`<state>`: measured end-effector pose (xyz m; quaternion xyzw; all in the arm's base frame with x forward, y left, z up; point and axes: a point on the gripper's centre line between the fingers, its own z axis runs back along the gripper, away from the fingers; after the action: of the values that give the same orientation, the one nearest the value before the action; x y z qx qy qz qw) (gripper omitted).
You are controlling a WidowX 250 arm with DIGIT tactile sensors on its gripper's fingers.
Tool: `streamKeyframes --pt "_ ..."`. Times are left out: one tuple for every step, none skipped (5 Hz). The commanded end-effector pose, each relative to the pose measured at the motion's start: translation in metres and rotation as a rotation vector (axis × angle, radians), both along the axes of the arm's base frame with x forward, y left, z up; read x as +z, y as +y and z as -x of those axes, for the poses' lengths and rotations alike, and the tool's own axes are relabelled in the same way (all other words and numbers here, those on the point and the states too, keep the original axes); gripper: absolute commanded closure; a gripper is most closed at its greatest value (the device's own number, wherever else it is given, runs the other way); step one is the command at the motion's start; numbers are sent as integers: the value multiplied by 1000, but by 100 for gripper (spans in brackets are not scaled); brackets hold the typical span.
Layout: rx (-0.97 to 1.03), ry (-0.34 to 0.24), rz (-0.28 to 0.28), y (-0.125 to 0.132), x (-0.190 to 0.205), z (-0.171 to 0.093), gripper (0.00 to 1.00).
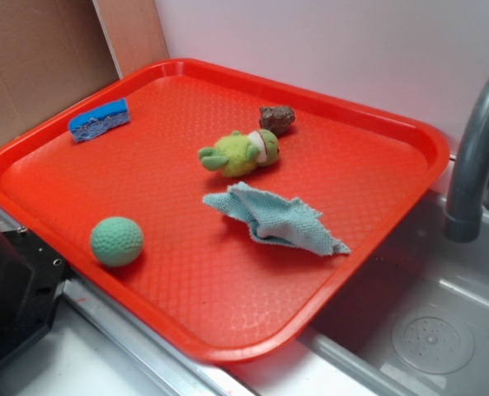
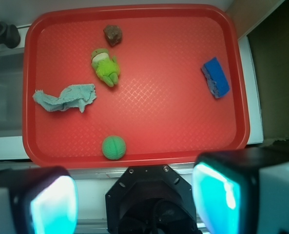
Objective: Grab the blue cloth.
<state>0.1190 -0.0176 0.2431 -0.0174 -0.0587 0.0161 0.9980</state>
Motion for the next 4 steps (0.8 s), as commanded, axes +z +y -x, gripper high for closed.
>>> streamKeyframes --pt "0 0 0 0 0 0 0" --pt "-253 84 -83 -50 -23 -50 0" --pt "-505 135 -114 -93 -67 -85 0" --pt "-755 184 -179 -116 -90 -91 0"
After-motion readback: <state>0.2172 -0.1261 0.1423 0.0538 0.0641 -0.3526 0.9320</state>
